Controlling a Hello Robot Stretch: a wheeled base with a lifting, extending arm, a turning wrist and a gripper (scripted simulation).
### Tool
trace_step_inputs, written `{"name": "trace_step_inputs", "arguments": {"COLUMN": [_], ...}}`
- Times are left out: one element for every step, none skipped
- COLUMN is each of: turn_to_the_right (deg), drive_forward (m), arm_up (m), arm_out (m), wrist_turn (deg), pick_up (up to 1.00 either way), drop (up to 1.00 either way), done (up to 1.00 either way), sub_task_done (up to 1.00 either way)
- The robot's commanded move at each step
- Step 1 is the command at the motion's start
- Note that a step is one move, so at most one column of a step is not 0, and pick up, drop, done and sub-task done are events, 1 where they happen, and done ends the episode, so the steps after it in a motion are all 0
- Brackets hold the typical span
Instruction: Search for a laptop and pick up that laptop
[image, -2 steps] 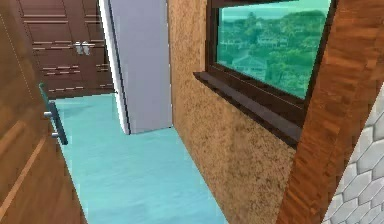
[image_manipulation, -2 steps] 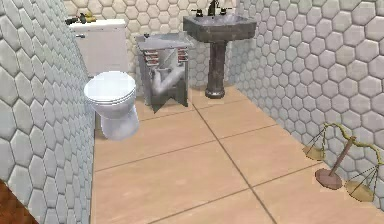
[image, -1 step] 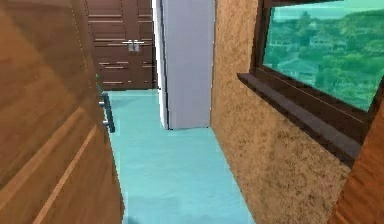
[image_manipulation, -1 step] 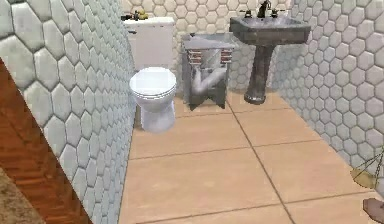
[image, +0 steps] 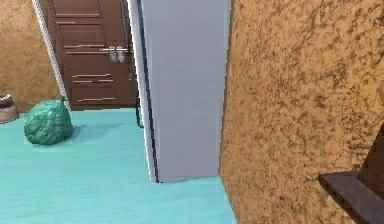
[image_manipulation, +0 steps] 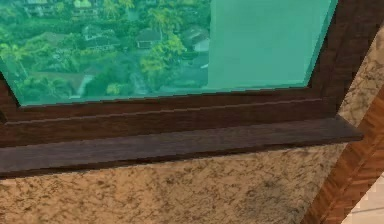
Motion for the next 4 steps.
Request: {"name": "trace_step_inputs", "arguments": {"turn_to_the_right": [-6.0, 0.0, -45.0, -3.0], "drive_forward": [0.0, 0.5, 0.0, 0.0], "arm_up": [0.0, 0.0, 0.0, 0.0], "arm_out": [0.0, 0.0, 0.0, 0.0], "wrist_turn": [0.0, 0.0, 0.0, 0.0], "pick_up": [0.0, 0.0, 0.0, 0.0], "drop": [0.0, 0.0, 0.0, 0.0], "done": [0.0, 0.0, 0.0, 0.0], "sub_task_done": [0.0, 0.0, 0.0, 0.0]}}
